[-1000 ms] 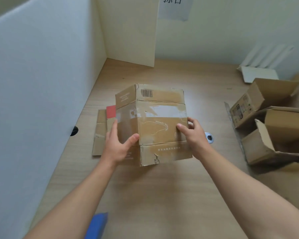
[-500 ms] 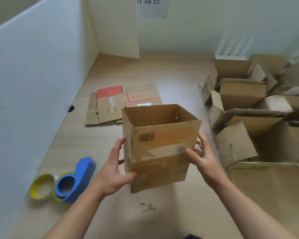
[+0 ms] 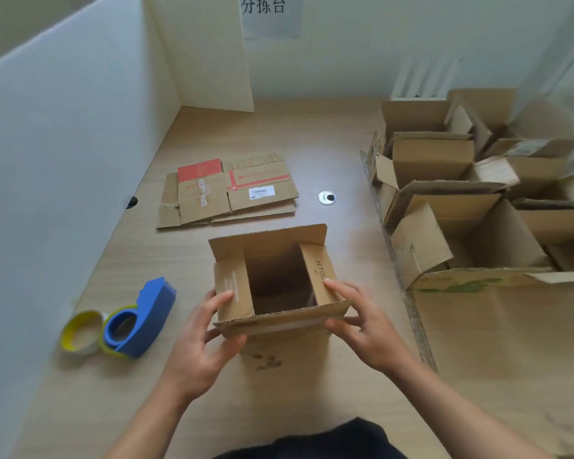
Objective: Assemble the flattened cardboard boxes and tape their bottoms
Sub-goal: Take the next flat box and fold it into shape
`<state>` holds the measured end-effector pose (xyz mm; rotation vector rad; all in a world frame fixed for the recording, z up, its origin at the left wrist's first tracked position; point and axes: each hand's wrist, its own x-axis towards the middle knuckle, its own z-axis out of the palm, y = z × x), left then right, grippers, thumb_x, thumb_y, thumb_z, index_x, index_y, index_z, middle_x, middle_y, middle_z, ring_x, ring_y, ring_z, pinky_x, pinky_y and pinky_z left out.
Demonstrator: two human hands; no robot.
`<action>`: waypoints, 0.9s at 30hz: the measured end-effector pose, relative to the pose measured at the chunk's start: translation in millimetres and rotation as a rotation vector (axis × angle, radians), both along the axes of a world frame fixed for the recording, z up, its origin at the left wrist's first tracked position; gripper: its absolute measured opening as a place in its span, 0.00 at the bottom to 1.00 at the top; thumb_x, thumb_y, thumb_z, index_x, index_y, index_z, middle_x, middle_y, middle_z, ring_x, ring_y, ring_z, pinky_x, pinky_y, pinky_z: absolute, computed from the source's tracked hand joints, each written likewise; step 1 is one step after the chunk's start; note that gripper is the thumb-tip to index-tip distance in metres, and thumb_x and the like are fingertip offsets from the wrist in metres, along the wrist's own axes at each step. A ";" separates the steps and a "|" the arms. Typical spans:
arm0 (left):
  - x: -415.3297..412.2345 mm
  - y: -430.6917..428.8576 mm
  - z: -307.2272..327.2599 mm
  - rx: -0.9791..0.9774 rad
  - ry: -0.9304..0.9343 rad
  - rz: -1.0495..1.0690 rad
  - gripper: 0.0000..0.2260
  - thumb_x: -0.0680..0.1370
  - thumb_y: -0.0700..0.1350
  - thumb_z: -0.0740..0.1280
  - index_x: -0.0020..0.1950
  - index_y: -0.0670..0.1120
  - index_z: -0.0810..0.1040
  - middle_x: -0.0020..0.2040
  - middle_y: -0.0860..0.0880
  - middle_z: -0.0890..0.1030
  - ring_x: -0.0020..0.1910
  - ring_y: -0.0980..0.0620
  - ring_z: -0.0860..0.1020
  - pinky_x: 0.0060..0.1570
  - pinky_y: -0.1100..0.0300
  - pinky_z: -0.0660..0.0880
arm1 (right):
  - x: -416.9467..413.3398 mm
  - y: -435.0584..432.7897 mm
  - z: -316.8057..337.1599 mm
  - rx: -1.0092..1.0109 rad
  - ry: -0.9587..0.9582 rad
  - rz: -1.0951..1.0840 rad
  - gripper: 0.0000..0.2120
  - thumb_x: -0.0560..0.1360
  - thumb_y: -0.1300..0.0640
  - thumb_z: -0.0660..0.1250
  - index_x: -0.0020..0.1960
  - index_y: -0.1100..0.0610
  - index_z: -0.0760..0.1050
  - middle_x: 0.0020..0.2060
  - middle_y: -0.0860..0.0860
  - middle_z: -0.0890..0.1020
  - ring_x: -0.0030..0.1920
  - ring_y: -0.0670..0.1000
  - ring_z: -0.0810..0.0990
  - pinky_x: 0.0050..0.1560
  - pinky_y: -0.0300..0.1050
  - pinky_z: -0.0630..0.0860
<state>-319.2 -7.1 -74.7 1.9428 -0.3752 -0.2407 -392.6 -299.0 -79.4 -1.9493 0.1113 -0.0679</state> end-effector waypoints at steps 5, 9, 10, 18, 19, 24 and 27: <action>-9.2 4.2 2.3 -0.114 0.015 0.025 0.18 0.73 0.53 0.73 0.60 0.71 0.76 0.68 0.68 0.71 0.66 0.67 0.71 0.52 0.74 0.73 | -1.9 10.0 -0.1 0.048 0.017 -0.045 0.17 0.76 0.44 0.64 0.64 0.37 0.75 0.63 0.45 0.70 0.62 0.37 0.72 0.55 0.36 0.77; -3.9 2.4 8.4 -0.072 0.071 0.129 0.16 0.73 0.57 0.67 0.58 0.73 0.76 0.65 0.61 0.76 0.64 0.65 0.73 0.50 0.76 0.72 | 5.9 22.5 5.4 0.062 0.025 -0.139 0.15 0.74 0.42 0.63 0.60 0.35 0.75 0.59 0.45 0.73 0.59 0.40 0.75 0.49 0.32 0.76; -0.5 1.3 9.7 -0.051 0.084 0.158 0.18 0.72 0.59 0.67 0.60 0.75 0.73 0.63 0.63 0.77 0.63 0.65 0.74 0.49 0.75 0.73 | 7.9 25.1 6.0 0.047 0.040 -0.159 0.16 0.74 0.40 0.63 0.62 0.33 0.72 0.59 0.42 0.73 0.58 0.40 0.75 0.49 0.32 0.76; 47.3 -6.9 27.8 0.185 0.054 0.154 0.51 0.71 0.51 0.77 0.78 0.66 0.41 0.65 0.54 0.69 0.63 0.53 0.72 0.58 0.52 0.74 | 27.0 28.5 6.8 0.029 0.126 -0.186 0.28 0.79 0.44 0.66 0.73 0.31 0.58 0.59 0.44 0.71 0.56 0.47 0.76 0.50 0.38 0.76; 53.6 -10.8 31.3 0.203 0.026 0.143 0.52 0.71 0.50 0.78 0.77 0.67 0.40 0.70 0.52 0.66 0.66 0.52 0.69 0.62 0.50 0.73 | 29.9 27.6 7.0 0.026 0.129 -0.180 0.27 0.79 0.45 0.66 0.73 0.31 0.59 0.60 0.45 0.71 0.57 0.47 0.75 0.51 0.38 0.76; 76.4 -25.0 38.8 0.264 -0.093 0.112 0.43 0.72 0.50 0.77 0.77 0.63 0.52 0.72 0.49 0.65 0.70 0.51 0.67 0.65 0.48 0.71 | 41.3 26.8 8.2 0.007 0.146 -0.180 0.32 0.79 0.45 0.66 0.74 0.27 0.52 0.59 0.46 0.71 0.56 0.46 0.75 0.49 0.37 0.76; 74.2 -19.3 30.0 0.235 -0.172 0.093 0.27 0.74 0.47 0.75 0.70 0.54 0.69 0.64 0.53 0.71 0.64 0.53 0.71 0.62 0.45 0.76 | 43.3 27.5 6.9 0.023 0.135 -0.211 0.37 0.78 0.46 0.67 0.72 0.22 0.46 0.58 0.48 0.72 0.57 0.49 0.75 0.57 0.47 0.77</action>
